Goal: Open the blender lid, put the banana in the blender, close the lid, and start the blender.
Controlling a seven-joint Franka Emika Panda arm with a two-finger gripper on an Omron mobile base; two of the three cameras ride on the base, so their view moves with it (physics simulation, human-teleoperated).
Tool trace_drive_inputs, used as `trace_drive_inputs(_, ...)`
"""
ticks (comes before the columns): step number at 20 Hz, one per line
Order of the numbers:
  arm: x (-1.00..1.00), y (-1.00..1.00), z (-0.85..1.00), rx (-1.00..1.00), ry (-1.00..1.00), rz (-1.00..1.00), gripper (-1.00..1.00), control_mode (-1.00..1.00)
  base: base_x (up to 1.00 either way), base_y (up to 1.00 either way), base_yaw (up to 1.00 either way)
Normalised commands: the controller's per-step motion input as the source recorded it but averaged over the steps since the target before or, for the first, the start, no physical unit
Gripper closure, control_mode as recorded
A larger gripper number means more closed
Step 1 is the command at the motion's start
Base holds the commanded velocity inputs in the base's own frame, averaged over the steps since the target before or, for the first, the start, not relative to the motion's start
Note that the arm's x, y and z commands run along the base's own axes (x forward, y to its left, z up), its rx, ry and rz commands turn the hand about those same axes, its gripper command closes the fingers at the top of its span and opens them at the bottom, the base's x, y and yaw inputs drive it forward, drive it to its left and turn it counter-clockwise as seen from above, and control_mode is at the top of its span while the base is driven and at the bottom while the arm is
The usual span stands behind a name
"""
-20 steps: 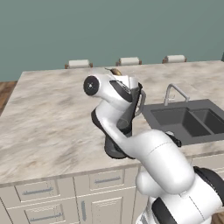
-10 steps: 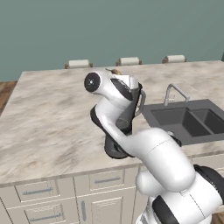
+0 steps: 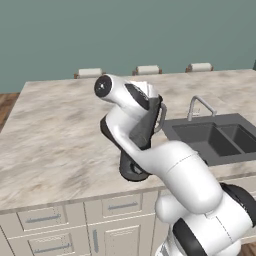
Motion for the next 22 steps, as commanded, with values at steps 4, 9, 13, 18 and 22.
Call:
trace_drive_inputs(4, -0.23, -0.38, 0.29, 0.0, -0.06, -0.07, -1.0, -1.0, 0.0, 0.0, 0.0)
trace_drive_inputs(9, -0.41, -0.8, 0.39, 0.05, -0.01, -0.2, -1.0, -1.0, 0.0, 0.0, 0.0)
trace_drive_inputs(13, -0.44, -1.0, 0.3, 0.26, 0.03, -0.23, -1.0, -1.0, 0.0, 0.0, 0.0)
trace_drive_inputs(18, -0.43, -1.0, 0.04, 0.46, 0.17, -0.13, -1.0, -1.0, 0.0, 0.0, 0.0)
trace_drive_inputs(22, -0.51, -1.0, -0.28, 0.5, 0.22, -0.12, -1.0, -1.0, 0.0, 0.0, 0.0)
